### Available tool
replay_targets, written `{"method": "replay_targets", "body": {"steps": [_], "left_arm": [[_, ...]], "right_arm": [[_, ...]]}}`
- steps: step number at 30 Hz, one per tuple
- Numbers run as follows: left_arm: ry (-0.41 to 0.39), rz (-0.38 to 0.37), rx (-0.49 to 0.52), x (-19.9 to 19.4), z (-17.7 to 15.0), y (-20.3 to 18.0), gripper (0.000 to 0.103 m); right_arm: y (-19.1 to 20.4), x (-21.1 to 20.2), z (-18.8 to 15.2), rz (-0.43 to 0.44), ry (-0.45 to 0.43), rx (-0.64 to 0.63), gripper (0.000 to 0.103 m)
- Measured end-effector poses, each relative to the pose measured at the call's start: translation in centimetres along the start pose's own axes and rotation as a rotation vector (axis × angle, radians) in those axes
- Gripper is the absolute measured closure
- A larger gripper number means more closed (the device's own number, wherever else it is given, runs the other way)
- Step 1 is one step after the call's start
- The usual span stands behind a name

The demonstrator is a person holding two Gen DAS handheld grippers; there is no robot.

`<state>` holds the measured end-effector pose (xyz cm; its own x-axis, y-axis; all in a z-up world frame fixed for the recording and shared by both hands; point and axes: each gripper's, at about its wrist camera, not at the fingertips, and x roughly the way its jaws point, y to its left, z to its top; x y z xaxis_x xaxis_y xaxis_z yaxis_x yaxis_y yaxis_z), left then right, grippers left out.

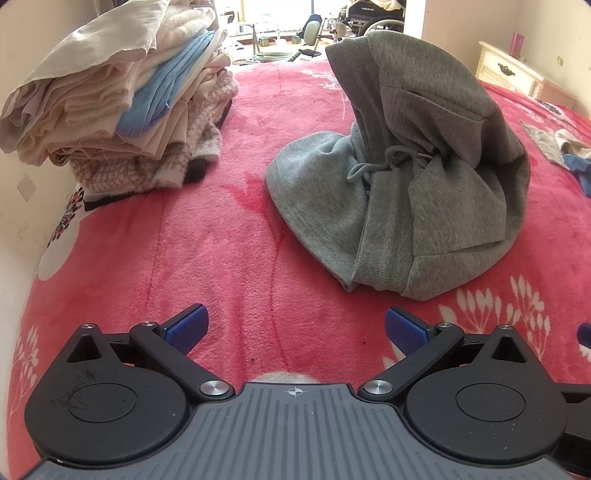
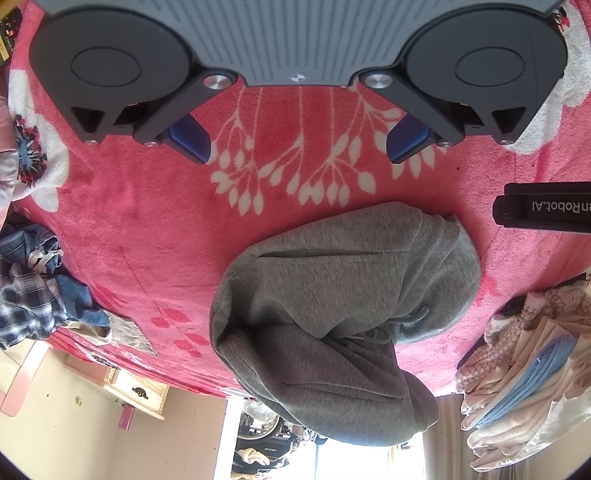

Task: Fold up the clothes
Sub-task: 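Approach the crumpled grey hoodie with both grippers open, then grasp the hoodie hem with the left gripper while the right gripper grasps another hem edge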

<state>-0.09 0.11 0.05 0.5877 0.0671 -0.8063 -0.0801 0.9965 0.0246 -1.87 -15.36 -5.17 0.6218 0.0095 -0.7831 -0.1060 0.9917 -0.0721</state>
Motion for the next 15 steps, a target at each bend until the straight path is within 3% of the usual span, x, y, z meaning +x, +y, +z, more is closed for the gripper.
{"method": "replay_targets", "body": {"steps": [9,15], "left_arm": [[-0.013,-0.003,0.001,0.5,0.0,0.0,0.000],[-0.108,-0.024,-0.021,1.9,0.7,1.1,0.000]], "right_arm": [[-2.5,0.4,0.2,0.031,-0.046,0.073,0.000],[-6.3,1.0,3.4,0.105,-0.206,0.070,0.000]]}}
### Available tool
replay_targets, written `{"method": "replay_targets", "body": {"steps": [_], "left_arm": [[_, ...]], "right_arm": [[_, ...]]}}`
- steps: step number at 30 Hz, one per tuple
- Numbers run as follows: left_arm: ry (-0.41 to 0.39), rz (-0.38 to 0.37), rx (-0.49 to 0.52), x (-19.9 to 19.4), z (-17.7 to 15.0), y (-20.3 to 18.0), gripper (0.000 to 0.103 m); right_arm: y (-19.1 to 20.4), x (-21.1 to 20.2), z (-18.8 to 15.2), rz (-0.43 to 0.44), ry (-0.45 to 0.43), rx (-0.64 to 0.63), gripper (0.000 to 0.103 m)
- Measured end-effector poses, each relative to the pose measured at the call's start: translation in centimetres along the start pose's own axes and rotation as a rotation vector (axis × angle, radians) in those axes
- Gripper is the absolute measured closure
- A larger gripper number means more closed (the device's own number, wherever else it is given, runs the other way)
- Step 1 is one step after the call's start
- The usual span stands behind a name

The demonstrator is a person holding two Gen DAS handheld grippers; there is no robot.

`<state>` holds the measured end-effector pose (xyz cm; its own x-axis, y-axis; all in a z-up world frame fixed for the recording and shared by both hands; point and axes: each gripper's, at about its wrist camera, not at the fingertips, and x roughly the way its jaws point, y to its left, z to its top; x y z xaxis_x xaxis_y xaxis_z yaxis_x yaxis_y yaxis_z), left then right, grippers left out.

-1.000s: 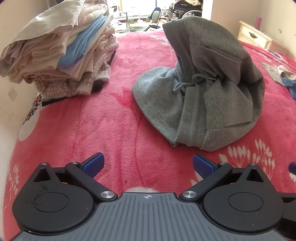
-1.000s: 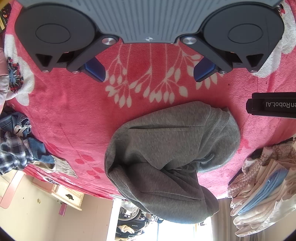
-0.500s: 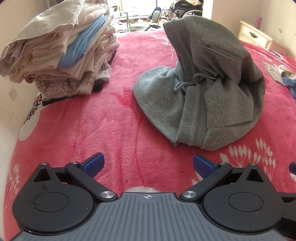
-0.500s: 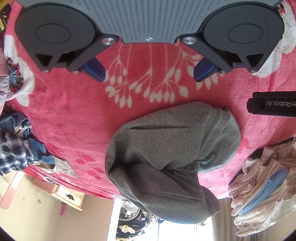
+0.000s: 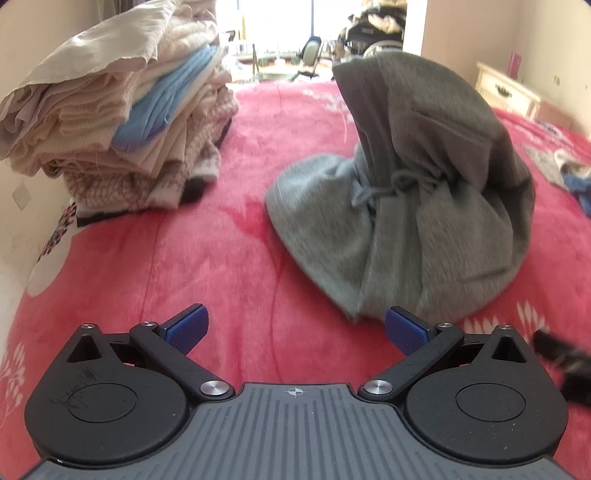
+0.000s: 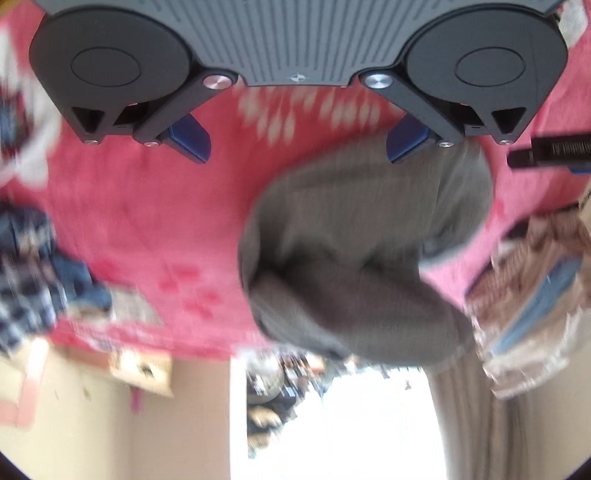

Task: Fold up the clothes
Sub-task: 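Grasp the hoodie hem with the left gripper while the right gripper grasps another hem edge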

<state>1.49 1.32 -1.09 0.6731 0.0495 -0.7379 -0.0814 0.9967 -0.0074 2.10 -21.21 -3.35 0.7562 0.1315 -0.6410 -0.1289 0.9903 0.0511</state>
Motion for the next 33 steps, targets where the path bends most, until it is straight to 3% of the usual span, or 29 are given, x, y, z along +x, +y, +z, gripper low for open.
{"method": "replay_targets", "body": {"steps": [4,7,10,12,13,15,16,17,19,23,26,30,33], "left_arm": [[-0.062,-0.058,0.039,2.0,1.3,0.3,0.000],[-0.081,-0.055,0.099,4.3,2.6,0.1,0.003],[-0.105,-0.121,0.079,6.1,3.6,-0.4,0.013],[-0.101,-0.177,0.069,6.8,4.0,-0.8,0.032],[-0.093,-0.208,0.062,7.0,4.0,-1.0,0.034],[-0.077,-0.252,0.075,7.6,3.7,-1.5,0.046],[-0.072,-0.266,0.089,7.9,3.6,-1.8,0.047],[-0.072,-0.276,0.106,8.1,3.4,-2.2,0.048],[-0.089,-0.284,0.137,8.2,3.1,-2.9,0.051],[-0.120,-0.308,0.175,7.9,2.9,-3.1,0.052],[-0.135,-0.391,0.178,7.3,2.7,-2.9,0.051],[-0.138,-0.490,0.238,6.5,2.2,-4.0,0.039],[-0.132,-0.507,0.303,7.7,1.9,-5.3,0.039]], "right_arm": [[0.6,0.4,4.0,0.067,-0.170,-0.194,0.000],[2.8,1.7,6.9,0.112,-0.275,-0.362,0.000],[5.5,4.8,8.8,0.131,-0.306,-0.505,0.000],[7.2,7.4,9.7,0.138,-0.289,-0.590,0.004],[7.9,8.7,9.8,0.138,-0.268,-0.619,0.007],[8.6,10.8,10.1,0.110,-0.229,-0.656,0.027],[8.7,11.7,10.2,0.084,-0.211,-0.666,0.055],[8.7,12.5,10.4,0.059,-0.194,-0.670,0.075],[6.1,12.2,12.0,0.021,-0.188,-0.548,0.092],[-3.3,8.0,14.0,0.022,-0.185,-0.185,0.093],[-10.5,4.6,12.9,0.020,-0.172,0.053,0.093],[-17.2,3.9,8.9,-0.009,-0.055,0.224,0.093],[-19.6,4.4,6.5,-0.013,0.026,0.275,0.083]]}}
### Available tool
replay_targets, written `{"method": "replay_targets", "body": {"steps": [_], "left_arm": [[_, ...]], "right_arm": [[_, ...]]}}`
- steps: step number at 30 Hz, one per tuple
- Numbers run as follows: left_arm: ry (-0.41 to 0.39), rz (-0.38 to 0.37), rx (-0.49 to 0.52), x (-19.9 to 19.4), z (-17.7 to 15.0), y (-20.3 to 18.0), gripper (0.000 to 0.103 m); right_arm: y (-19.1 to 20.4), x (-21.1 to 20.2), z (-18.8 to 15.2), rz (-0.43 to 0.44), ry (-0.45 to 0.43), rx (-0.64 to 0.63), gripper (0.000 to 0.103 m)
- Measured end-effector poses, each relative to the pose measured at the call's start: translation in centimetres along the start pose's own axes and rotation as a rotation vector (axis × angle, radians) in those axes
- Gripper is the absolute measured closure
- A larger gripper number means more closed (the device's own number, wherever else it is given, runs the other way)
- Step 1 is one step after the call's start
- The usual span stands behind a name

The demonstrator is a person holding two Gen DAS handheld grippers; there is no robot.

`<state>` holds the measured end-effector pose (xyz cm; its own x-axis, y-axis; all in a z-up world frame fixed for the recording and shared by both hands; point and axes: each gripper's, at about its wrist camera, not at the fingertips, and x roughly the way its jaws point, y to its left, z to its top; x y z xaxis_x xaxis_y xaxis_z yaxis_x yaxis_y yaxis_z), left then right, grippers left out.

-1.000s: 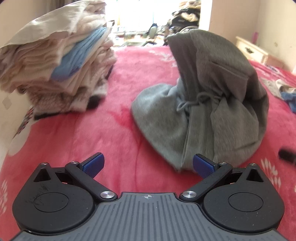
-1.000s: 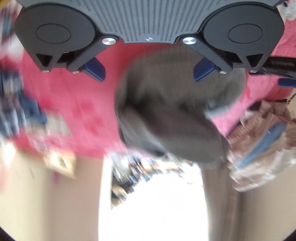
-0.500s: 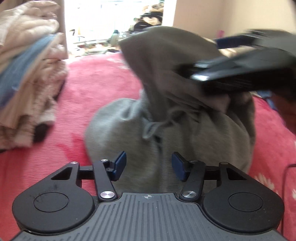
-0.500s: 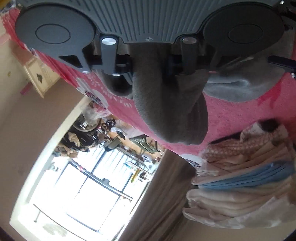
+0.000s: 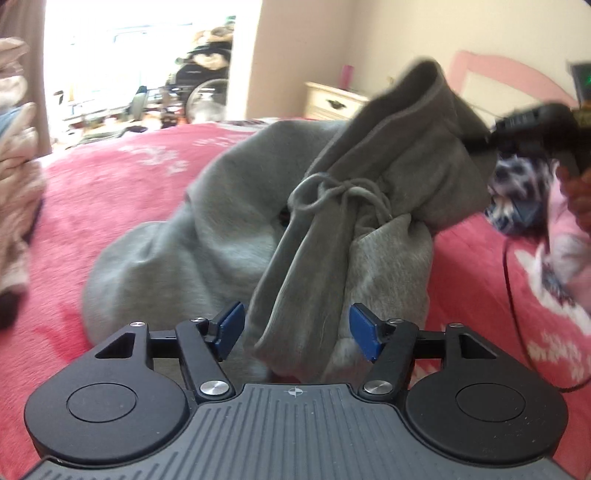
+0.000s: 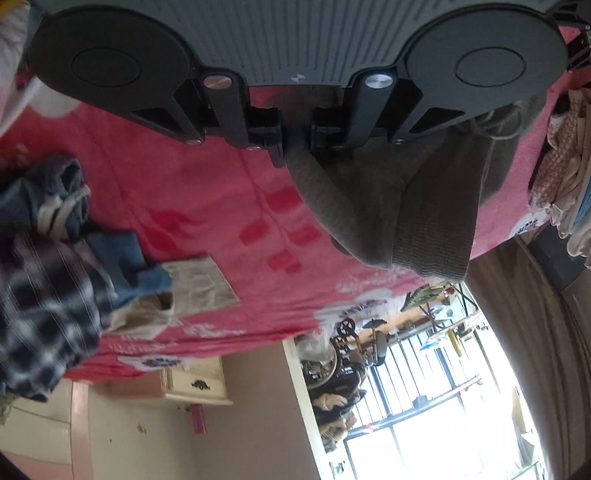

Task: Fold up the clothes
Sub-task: 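Grasp the hoodie hem with the left gripper while the right gripper grasps another hem edge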

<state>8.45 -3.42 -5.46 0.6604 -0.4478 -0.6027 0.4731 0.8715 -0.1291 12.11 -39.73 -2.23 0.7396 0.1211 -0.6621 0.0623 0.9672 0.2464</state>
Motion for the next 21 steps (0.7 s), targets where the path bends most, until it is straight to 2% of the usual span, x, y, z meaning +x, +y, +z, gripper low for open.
{"method": "replay_targets", "body": {"steps": [2,3,5,8,11,15,16,17,18,19,21], "left_arm": [[0.013,0.009,0.022,1.2,0.0,0.2,0.039],[0.016,0.005,0.015,1.5,0.0,0.4,0.039],[0.024,-0.021,-0.015,2.0,0.3,1.2,0.040],[0.056,-0.061,-0.051,2.9,0.6,2.5,0.044],[0.083,-0.108,-0.077,3.8,1.0,3.3,0.052],[0.078,-0.125,-0.107,3.2,0.7,2.6,0.071],[0.073,-0.137,-0.101,2.8,0.6,2.3,0.076],[0.067,-0.159,-0.091,2.5,0.6,2.0,0.084],[0.061,-0.181,-0.073,2.2,0.7,1.6,0.084],[0.056,-0.197,-0.048,1.8,0.6,1.0,0.084],[0.057,-0.206,0.004,1.4,-0.1,-0.3,0.083]], "right_arm": [[-0.1,-1.0,0.0,-0.002,-0.005,-0.048,0.062],[0.4,-1.9,0.3,0.007,-0.039,-0.106,0.057],[1.6,-3.8,0.9,0.024,-0.106,-0.222,0.035],[4.1,-4.7,2.4,0.071,-0.170,-0.404,0.022],[6.0,-3.0,3.5,0.130,-0.151,-0.506,0.019],[7.7,1.0,3.9,0.179,-0.081,-0.567,0.020],[8.0,1.7,3.8,0.180,-0.068,-0.572,0.028],[8.2,2.1,3.6,0.193,-0.050,-0.575,0.052],[8.4,2.0,3.3,0.203,-0.031,-0.584,0.061],[8.6,1.7,3.0,0.209,-0.028,-0.596,0.069],[8.5,0.3,2.1,0.252,-0.043,-0.619,0.074]]}}
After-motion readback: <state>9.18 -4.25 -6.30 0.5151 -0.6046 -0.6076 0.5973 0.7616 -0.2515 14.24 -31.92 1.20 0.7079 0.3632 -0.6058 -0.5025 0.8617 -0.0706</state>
